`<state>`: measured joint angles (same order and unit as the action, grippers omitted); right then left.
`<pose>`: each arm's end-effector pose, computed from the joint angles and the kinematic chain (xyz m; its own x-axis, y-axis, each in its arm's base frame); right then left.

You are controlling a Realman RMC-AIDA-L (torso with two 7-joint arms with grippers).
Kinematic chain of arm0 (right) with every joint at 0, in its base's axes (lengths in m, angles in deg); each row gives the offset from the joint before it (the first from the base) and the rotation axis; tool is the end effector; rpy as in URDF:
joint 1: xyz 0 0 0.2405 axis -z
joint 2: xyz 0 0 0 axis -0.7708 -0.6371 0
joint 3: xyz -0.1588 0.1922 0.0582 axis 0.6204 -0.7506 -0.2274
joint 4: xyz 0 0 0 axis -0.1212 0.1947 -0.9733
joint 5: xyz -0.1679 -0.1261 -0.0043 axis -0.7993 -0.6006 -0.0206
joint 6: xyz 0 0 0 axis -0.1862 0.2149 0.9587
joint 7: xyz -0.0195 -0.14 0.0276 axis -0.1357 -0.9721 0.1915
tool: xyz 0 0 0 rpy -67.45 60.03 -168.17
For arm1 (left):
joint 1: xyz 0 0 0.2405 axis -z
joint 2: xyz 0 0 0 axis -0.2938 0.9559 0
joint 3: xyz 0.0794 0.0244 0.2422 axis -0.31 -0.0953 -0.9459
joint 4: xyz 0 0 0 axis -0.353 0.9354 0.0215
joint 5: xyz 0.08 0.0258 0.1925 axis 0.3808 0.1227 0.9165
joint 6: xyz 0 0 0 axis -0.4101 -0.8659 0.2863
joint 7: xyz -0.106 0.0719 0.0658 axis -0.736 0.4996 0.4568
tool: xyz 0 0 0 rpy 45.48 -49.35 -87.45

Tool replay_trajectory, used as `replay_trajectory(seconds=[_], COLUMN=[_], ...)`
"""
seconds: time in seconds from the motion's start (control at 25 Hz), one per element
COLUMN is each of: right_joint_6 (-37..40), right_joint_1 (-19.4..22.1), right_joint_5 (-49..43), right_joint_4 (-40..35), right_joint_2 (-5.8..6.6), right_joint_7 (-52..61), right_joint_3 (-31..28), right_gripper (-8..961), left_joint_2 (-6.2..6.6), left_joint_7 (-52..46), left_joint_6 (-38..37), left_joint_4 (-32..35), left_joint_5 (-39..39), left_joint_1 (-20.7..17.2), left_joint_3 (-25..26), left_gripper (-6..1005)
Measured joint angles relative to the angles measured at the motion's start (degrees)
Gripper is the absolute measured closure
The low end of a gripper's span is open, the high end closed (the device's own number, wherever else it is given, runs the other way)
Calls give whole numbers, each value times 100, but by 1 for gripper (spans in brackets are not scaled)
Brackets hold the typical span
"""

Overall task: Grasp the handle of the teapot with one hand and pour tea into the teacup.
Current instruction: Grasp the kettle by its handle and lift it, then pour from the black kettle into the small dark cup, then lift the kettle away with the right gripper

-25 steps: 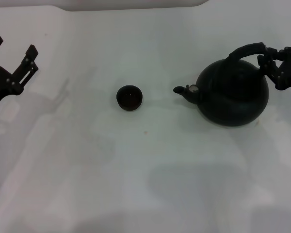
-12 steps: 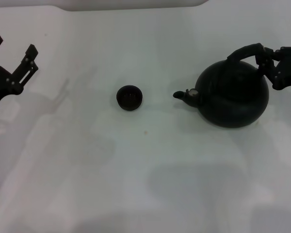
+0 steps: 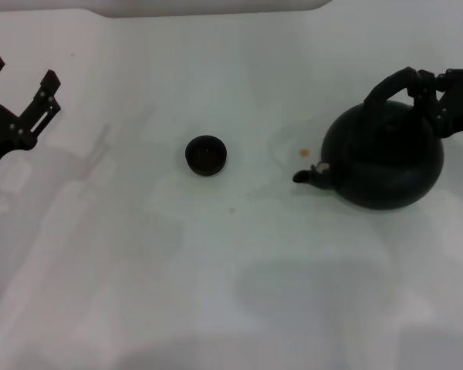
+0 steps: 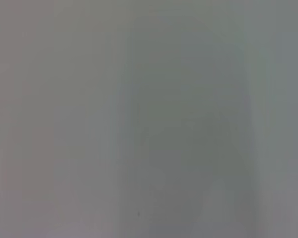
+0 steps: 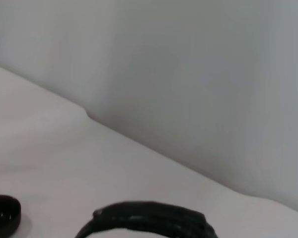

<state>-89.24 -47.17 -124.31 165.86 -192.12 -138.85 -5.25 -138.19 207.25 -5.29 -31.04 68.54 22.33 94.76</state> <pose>0.2808 0.2975 0.0294 0.8922 -0.2680 -0.3635 -0.4496 -0.6031 -0.6589 -0.3265 0.2597 -0.0041 0.6938 -0.1171 0.7105 0.6245 -0.3933 -0.6747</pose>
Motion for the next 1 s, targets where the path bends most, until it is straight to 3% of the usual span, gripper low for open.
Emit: replay_trajectory(seconds=[0.6, 1.0], right_joint_6=[-85, -447], right_joint_1=[-132, -422], right_joint_5=[515, 976], right_joint_4=[80, -183], right_joint_2=[9, -1], right_joint_7=[-390, -928], right_joint_3=[-67, -253], right_gripper=[826, 825], left_joint_2=[-4, -17], left_joint_7=[-2, 8], left_joint_6=[139, 538], left_joint_4=[87, 591], left_joint_5=[39, 22], left_joint_1=[-114, -153], left_joint_3=[-10, -10], left_gripper=[181, 181])
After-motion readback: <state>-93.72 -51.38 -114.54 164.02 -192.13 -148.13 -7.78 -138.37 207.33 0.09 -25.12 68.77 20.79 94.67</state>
